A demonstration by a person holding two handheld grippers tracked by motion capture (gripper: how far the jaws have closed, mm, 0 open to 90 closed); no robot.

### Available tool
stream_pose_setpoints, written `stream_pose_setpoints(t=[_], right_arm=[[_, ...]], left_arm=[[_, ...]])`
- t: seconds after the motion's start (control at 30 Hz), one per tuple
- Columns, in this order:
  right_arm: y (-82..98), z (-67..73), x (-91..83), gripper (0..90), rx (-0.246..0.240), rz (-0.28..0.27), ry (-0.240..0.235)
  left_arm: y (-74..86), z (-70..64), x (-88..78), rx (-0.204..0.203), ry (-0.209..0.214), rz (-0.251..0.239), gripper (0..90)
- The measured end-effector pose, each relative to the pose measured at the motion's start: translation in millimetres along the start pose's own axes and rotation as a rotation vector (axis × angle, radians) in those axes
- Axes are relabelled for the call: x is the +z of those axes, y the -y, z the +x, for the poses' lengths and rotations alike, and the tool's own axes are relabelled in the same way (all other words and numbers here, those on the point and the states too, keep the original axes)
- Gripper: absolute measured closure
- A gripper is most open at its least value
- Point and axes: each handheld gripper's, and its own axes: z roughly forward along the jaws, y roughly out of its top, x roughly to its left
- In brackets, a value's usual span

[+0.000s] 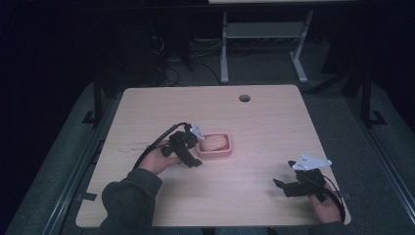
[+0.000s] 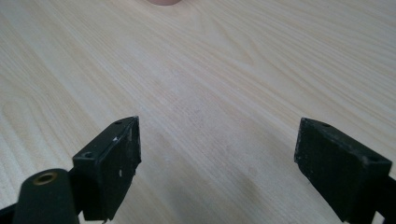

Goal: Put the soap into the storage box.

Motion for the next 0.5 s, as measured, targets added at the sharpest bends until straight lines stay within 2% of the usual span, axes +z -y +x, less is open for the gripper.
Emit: stream_pose_setpoints(t=[0.5], right_arm=[[-1.6, 1.0, 2.4, 14.1, -0.002, 0.012, 0.001]], left_arm=[[26.4, -11.6, -4.2, -0.003, -0.011, -0.006, 23.8]])
